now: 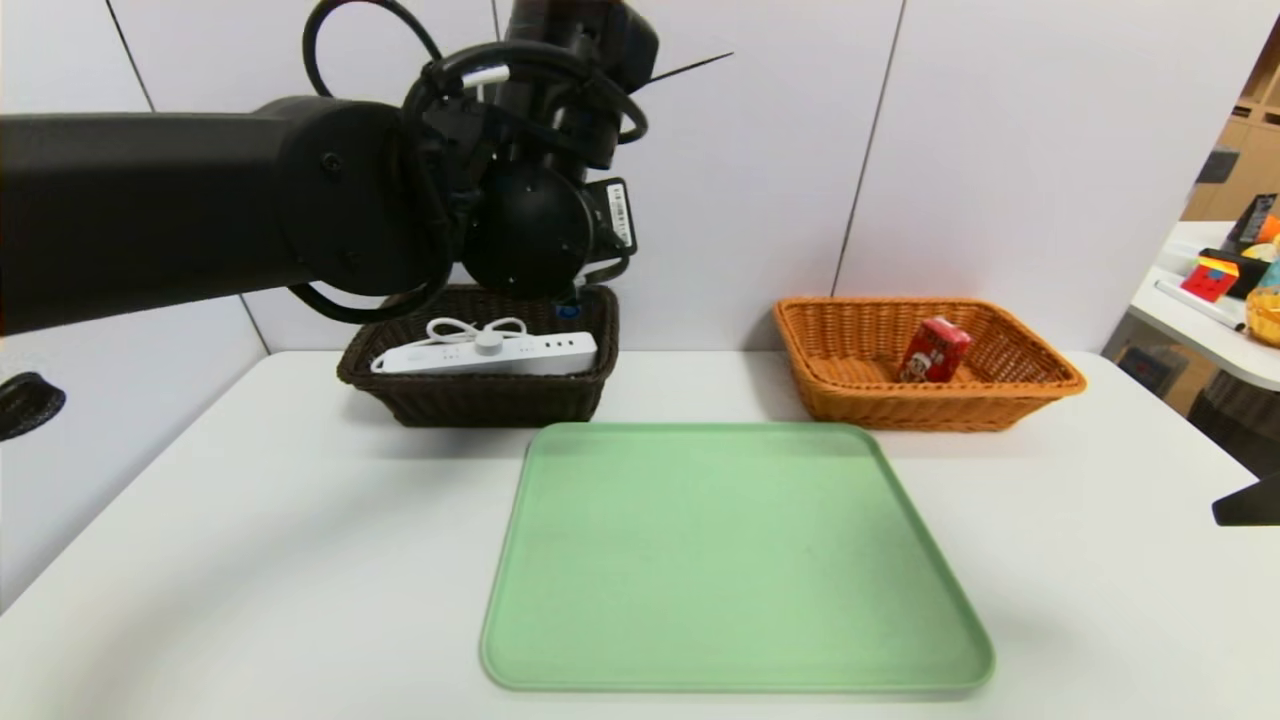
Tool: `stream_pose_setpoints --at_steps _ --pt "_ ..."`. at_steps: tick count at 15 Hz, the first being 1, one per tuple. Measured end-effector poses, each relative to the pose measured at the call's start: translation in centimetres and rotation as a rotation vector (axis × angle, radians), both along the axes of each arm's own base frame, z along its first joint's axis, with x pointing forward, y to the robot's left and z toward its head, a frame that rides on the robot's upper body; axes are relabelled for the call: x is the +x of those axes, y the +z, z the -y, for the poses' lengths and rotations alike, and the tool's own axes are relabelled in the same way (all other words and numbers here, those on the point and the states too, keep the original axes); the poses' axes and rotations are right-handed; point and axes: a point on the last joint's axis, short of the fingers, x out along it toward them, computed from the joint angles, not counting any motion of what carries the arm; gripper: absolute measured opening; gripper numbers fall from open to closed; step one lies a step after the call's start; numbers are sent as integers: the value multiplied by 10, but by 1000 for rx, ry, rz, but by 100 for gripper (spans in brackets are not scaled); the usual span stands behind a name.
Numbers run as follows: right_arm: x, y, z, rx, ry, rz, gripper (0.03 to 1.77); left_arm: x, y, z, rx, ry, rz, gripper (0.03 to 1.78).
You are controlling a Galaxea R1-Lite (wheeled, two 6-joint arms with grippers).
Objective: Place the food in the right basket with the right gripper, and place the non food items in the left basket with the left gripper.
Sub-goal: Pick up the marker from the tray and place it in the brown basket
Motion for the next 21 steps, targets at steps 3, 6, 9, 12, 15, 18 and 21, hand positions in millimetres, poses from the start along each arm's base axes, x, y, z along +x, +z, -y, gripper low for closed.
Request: stream_pose_setpoints --at_steps 3,6,9,12,15,18,21 --pt "-2 1 0 1 3 6 170 17 -14 -21 76 55 -29 18" --pt "-4 1 0 2 5 8 170 35 -21 -35 98 104 -33 18" --pt "-5 1 0 2 5 12 170 55 -35 -42 99 143 -37 18" --pt "-5 2 0 3 4 14 170 78 -53 -46 82 183 -29 18" --pt "-5 2 0 2 3 14 170 96 -68 -47 70 205 -14 18" --pt "-4 1 0 2 2 11 170 106 -82 -47 72 215 -32 18" --pt "-2 1 0 0 2 6 170 109 -89 -45 79 216 -44 18"
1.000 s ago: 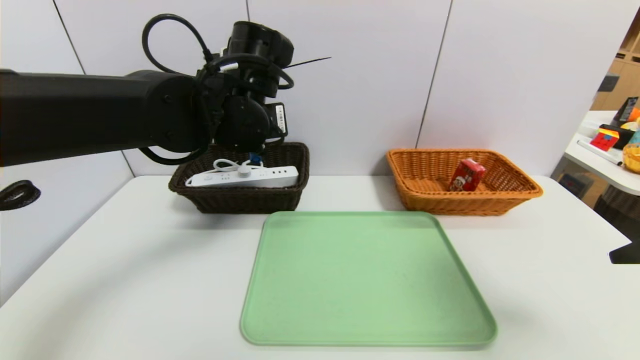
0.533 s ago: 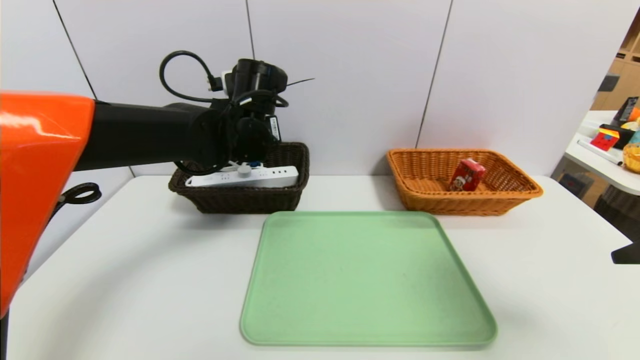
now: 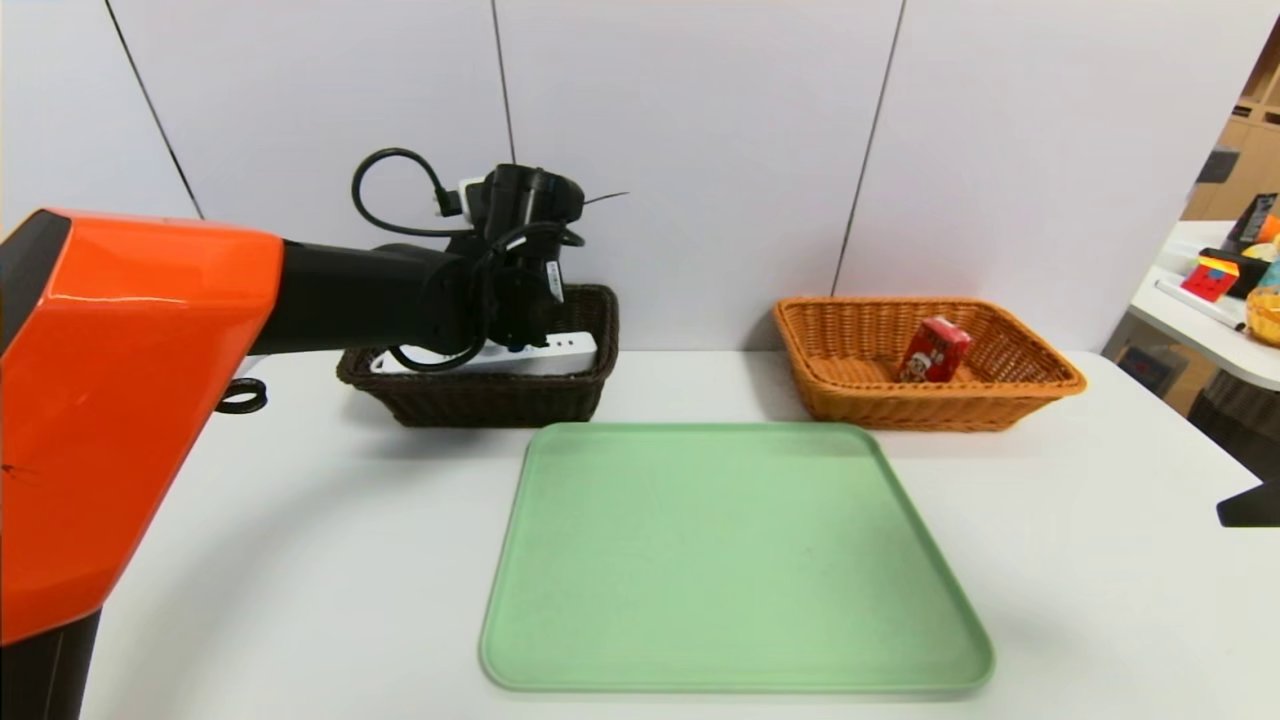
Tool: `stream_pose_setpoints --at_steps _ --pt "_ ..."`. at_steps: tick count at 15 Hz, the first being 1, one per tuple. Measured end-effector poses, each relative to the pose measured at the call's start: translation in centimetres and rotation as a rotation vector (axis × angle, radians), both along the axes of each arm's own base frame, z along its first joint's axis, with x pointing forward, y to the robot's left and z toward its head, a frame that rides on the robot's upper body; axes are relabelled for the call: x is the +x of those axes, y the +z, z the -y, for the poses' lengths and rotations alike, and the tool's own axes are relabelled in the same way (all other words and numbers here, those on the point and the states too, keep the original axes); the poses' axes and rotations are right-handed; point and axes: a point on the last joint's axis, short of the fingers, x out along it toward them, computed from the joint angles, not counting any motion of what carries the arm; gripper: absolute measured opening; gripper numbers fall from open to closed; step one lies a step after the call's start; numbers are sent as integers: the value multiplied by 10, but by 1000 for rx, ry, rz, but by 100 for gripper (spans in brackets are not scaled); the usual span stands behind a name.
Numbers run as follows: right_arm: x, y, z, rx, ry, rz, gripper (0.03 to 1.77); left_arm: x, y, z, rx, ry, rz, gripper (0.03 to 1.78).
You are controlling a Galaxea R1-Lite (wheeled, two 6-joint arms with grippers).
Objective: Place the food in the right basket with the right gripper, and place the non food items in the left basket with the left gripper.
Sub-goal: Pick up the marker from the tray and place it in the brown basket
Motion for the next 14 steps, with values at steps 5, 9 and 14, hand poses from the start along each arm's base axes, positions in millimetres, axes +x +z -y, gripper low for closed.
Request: stream_pose_setpoints --at_steps 5,9,14 --pt "2 -1 0 -2 1 -7 170 4 -6 1 6 4 -8 18" --pt "2 -1 0 -1 -1 -9 170 8 -8 3 4 4 -5 18" --pt "3 -1 0 -6 3 -7 170 12 -9 5 2 2 -2 86"
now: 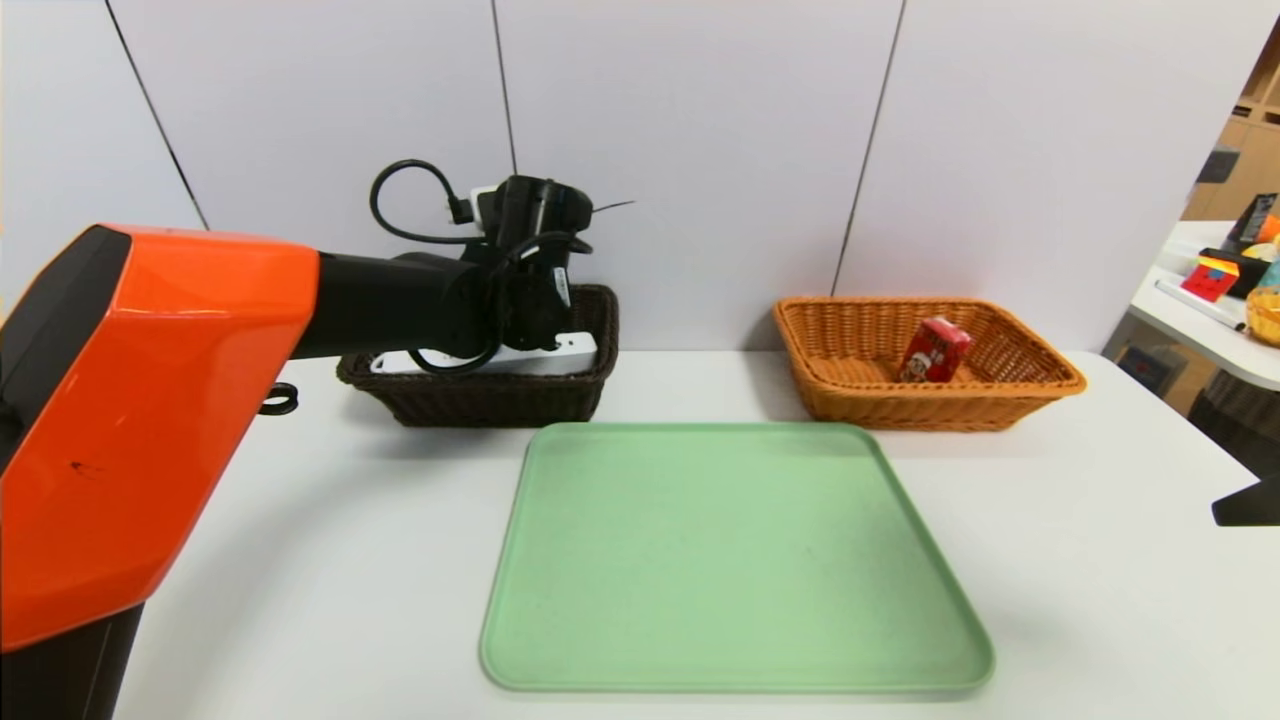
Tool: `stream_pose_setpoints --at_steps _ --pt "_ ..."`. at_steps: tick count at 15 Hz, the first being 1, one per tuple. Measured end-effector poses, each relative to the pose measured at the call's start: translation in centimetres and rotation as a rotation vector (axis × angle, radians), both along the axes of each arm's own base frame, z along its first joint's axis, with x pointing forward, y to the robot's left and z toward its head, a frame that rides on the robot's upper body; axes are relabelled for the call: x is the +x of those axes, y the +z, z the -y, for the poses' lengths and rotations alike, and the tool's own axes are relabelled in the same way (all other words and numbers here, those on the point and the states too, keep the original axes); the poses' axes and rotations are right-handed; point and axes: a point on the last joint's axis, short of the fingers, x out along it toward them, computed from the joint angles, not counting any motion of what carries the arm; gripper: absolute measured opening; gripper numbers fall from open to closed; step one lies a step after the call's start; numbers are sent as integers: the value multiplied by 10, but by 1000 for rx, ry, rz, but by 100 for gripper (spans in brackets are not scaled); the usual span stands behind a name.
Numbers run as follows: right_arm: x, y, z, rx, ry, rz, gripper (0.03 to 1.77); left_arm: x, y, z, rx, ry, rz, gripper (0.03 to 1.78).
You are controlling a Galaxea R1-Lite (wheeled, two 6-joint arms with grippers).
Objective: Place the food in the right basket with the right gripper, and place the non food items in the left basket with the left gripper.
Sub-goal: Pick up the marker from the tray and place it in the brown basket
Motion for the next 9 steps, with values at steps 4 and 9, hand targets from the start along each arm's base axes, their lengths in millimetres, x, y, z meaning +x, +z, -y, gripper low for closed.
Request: stream_pose_setpoints --at_steps 4,9 --pt "1 -1 0 -2 2 -4 170 2 0 0 1 1 0 119" --pt "2 -1 0 2 -1 -7 170 -5 11 -4 15 -5 -9 144"
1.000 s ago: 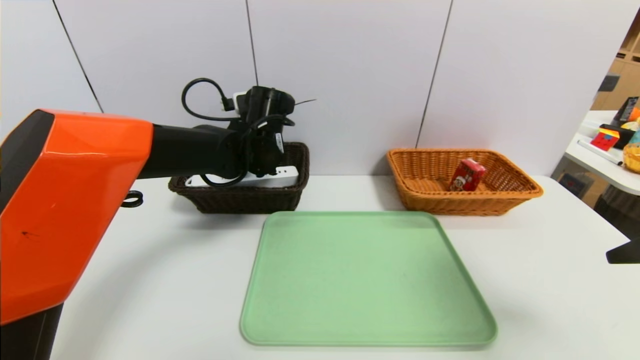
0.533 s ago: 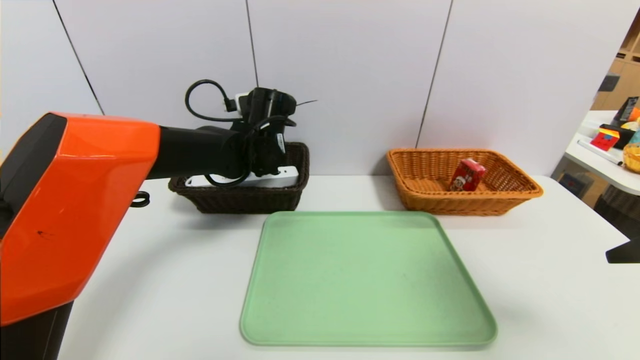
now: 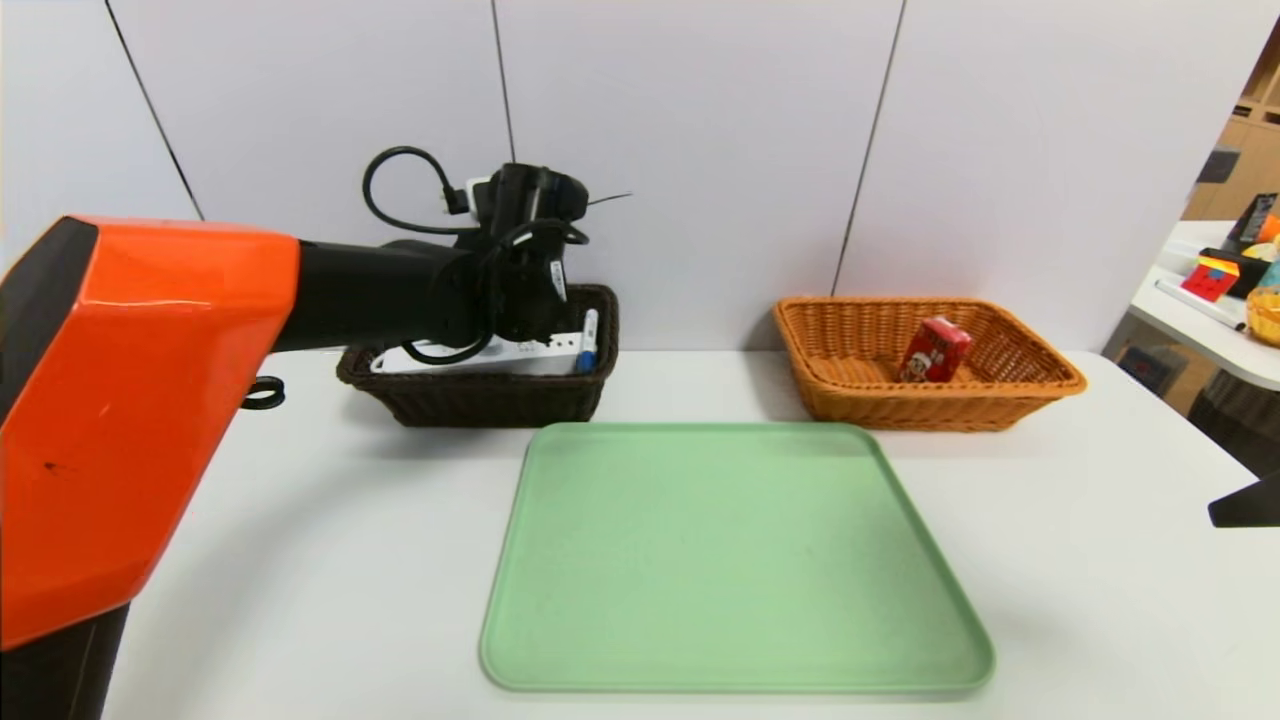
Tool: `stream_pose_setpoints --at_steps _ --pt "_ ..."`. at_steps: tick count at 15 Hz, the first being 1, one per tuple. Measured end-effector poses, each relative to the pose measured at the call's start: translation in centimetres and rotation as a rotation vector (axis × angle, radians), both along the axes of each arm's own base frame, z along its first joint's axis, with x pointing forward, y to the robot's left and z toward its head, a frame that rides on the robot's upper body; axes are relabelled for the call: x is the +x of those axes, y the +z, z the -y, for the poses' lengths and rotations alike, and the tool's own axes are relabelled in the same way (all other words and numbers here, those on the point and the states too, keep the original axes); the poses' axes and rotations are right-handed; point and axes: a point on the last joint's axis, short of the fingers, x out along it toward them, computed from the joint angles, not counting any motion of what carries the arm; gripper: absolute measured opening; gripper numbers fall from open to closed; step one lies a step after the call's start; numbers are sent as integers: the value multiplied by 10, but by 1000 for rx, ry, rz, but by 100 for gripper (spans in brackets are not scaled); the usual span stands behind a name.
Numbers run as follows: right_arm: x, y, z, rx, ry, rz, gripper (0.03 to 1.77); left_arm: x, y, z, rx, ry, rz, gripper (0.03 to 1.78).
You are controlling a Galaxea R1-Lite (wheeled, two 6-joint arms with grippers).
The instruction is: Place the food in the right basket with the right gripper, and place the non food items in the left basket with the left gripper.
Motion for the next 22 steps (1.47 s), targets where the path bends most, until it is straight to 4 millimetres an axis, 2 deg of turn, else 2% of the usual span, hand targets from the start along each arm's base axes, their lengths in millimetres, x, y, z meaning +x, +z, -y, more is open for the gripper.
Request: stream_pose_setpoints --at_steps 4,6,8,11,13,15,18,20,22 --pt "0 0 0 -1 5 0 170 -25 40 -17 109 -63 -8 154" --pt "-1 1 -1 -7 23 10 170 -39 59 -32 195 -127 -13 158" --pt "2 5 -2 -15 59 75 170 -58 70 -51 291 -243 -43 161" --pt "3 6 -3 -56 137 161 170 -93 62 -76 368 -385 -119 164" --pt "-1 2 -2 -111 207 160 170 -123 56 -92 364 -400 -149 165" --pt "-4 -3 -3 -121 259 188 170 -158 53 -108 354 -369 -158 166" --pt "-5 -22 -7 -87 329 273 170 -210 49 -130 346 -305 -130 167" --pt "-4 -37 -7 -77 354 376 170 -239 46 -149 338 -258 -108 167" --pt "-10 -40 -1 -103 337 512 170 -266 41 -168 328 -194 -82 168"
